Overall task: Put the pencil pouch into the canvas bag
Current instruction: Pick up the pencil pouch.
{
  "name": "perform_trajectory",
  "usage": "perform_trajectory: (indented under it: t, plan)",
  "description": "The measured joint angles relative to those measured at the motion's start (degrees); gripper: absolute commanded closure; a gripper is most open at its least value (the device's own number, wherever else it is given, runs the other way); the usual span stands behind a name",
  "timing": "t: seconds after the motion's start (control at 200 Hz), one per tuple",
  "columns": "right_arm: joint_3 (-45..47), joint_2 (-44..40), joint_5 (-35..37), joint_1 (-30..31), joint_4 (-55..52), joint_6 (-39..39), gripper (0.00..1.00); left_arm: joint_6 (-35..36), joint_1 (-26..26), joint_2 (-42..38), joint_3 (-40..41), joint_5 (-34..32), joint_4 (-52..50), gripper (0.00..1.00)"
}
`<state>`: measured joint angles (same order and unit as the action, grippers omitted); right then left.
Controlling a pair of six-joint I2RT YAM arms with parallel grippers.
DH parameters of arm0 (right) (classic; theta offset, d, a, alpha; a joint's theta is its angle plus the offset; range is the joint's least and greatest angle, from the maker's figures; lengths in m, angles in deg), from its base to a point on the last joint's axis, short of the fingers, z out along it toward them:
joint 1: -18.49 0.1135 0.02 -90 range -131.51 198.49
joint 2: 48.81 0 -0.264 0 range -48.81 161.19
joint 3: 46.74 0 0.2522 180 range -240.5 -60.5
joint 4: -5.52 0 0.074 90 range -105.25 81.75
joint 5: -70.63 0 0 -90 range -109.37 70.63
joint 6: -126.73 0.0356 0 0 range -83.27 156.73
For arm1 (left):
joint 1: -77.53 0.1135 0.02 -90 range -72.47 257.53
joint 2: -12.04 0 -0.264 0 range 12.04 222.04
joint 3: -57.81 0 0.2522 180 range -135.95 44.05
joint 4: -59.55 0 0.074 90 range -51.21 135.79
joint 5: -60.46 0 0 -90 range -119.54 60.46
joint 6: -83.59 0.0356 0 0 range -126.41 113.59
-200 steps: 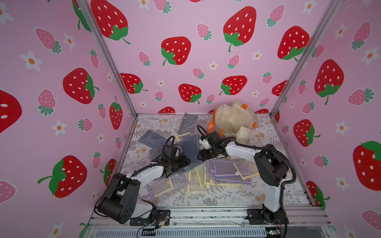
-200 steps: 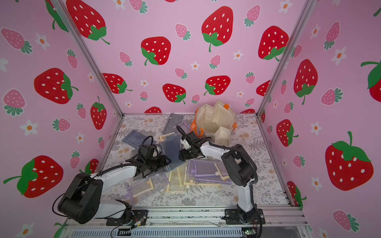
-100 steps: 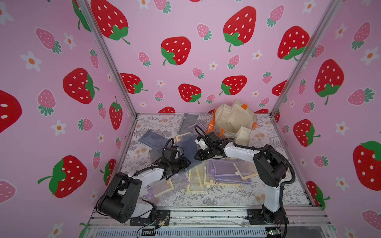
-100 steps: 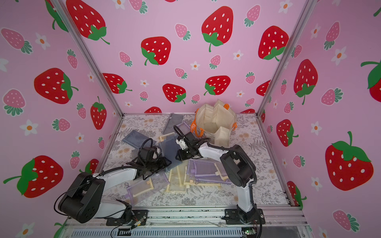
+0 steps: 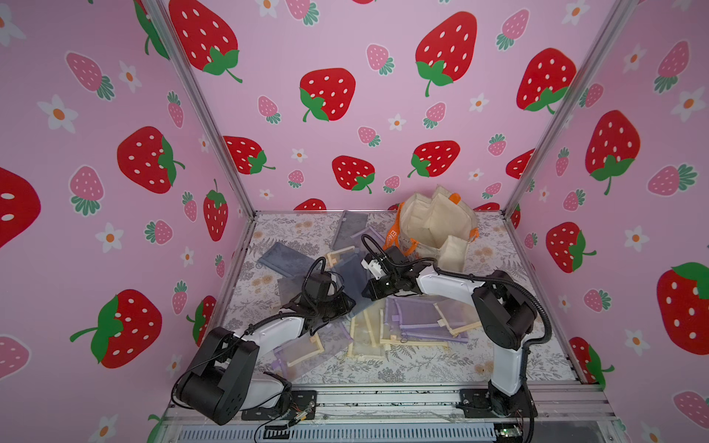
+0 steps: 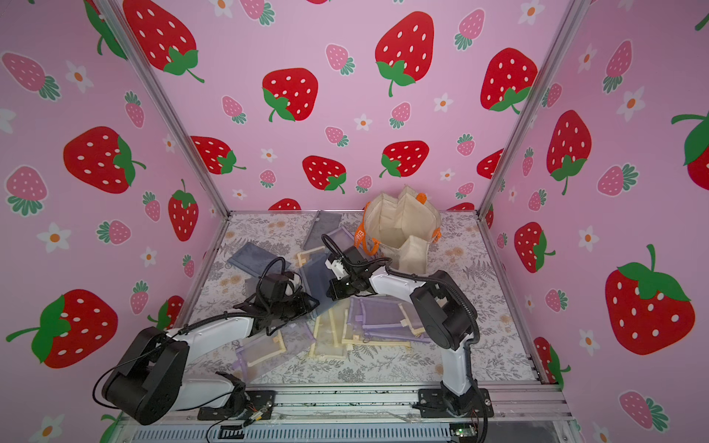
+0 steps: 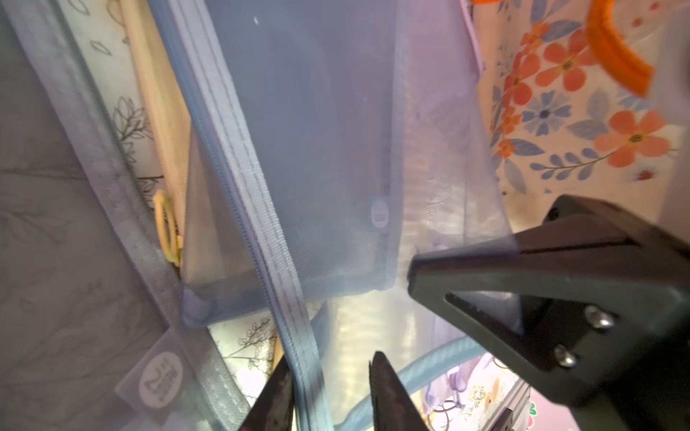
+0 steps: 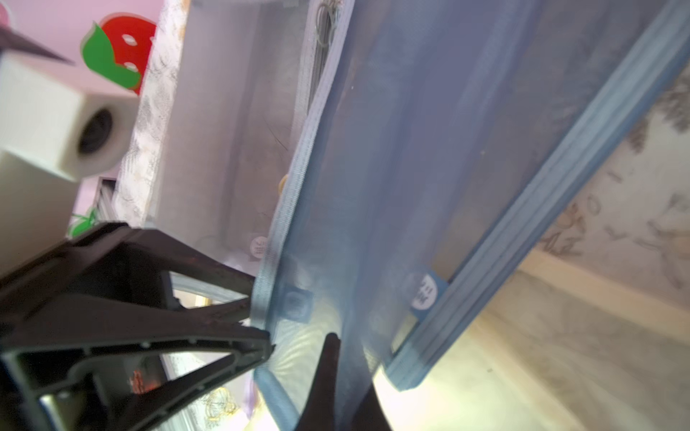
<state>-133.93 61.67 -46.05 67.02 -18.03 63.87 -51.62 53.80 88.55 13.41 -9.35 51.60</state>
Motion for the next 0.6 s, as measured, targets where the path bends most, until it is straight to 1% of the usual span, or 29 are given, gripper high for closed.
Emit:
perform_trajectory:
  t: [0.07,0.155,0.205,0.305,0.355,0.435,0.6]
  plan:
    - [0.6,-2.0,0.2,0.1,-0.8,-0.3,1.0,0.3,-0.2,-1.8,0.0,0.0,-0.7,0.63]
    - [1.1,-5.6,0.7,0.2,-2.2,-1.4,1.0,1.2,-0.4,-5.4,0.0,-0.2,-3.2,0.57]
    - [1.4,-8.3,1.3,0.2,-3.5,-2.4,1.0,2.1,-0.5,-8.2,0.0,-0.7,-5.4,0.52]
    - [1.4,-14.7,3.1,0.4,-6.6,-4.9,1.0,4.3,-0.5,-13.6,-0.2,-2.7,-10.8,0.35]
    - [0.6,-17.7,4.4,0.4,-9.2,-6.7,1.0,5.7,-0.5,-15.8,-0.5,-4.0,-13.7,0.3]
    - [-2.2,-20.5,5.9,0.4,-12.8,-9.1,1.0,6.9,-0.5,-17.7,-1.2,-5.7,-17.4,0.29]
    - [-12.9,-22.3,9.9,-0.7,-21.8,-15.3,1.0,8.3,-0.5,-18.2,-2.0,-7.7,-21.3,0.28]
